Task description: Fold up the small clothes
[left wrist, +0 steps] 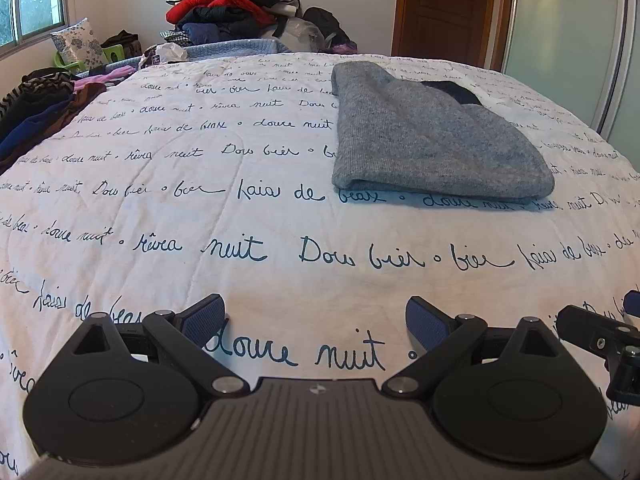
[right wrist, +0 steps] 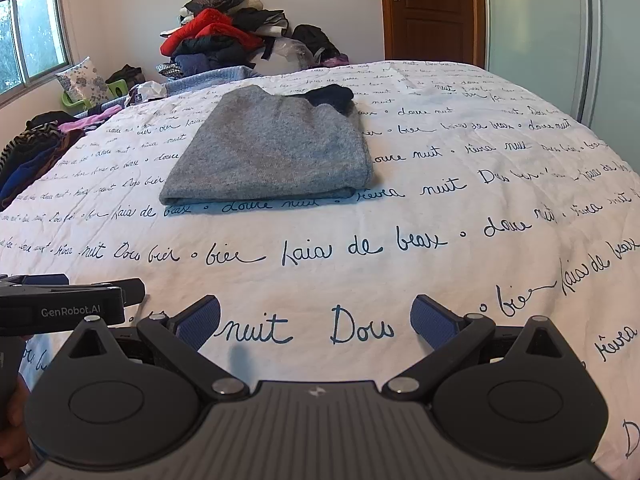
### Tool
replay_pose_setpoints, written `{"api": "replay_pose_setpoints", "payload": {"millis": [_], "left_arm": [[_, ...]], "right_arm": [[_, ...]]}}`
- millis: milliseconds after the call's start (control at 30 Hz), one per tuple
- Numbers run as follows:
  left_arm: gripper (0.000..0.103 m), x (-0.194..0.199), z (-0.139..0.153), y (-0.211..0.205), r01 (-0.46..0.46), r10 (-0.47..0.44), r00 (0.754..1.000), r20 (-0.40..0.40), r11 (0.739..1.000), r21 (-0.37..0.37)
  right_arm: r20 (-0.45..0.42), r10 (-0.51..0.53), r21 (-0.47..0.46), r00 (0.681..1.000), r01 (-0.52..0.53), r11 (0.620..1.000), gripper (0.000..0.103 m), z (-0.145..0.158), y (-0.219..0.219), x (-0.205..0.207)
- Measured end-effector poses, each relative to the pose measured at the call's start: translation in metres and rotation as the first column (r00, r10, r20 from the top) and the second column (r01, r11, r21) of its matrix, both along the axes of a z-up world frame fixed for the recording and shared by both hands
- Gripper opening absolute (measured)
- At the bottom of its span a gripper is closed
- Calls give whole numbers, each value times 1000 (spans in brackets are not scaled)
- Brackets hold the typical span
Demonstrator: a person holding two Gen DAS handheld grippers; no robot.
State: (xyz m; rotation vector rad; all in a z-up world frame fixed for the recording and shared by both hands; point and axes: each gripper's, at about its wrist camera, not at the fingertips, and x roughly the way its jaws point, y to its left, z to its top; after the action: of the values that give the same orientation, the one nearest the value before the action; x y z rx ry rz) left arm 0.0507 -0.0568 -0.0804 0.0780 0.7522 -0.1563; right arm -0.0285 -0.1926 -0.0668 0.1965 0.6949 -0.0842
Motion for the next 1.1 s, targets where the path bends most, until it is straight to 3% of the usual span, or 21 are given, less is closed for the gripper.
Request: {"api": "replay_pose_setpoints", "payload": {"millis": [900,1100], "left_arm": [[96,-2,2,-5,13,-13,1000,-6,1000,10],[96,1,1,-4,12,-12,999,-31,1000,-16]], "right_arm": [[2,-3,14,1000,3,1000,103,0,-3,-1],[-8,-10,35,1000,11,999,103,-3,-9,1]]}}
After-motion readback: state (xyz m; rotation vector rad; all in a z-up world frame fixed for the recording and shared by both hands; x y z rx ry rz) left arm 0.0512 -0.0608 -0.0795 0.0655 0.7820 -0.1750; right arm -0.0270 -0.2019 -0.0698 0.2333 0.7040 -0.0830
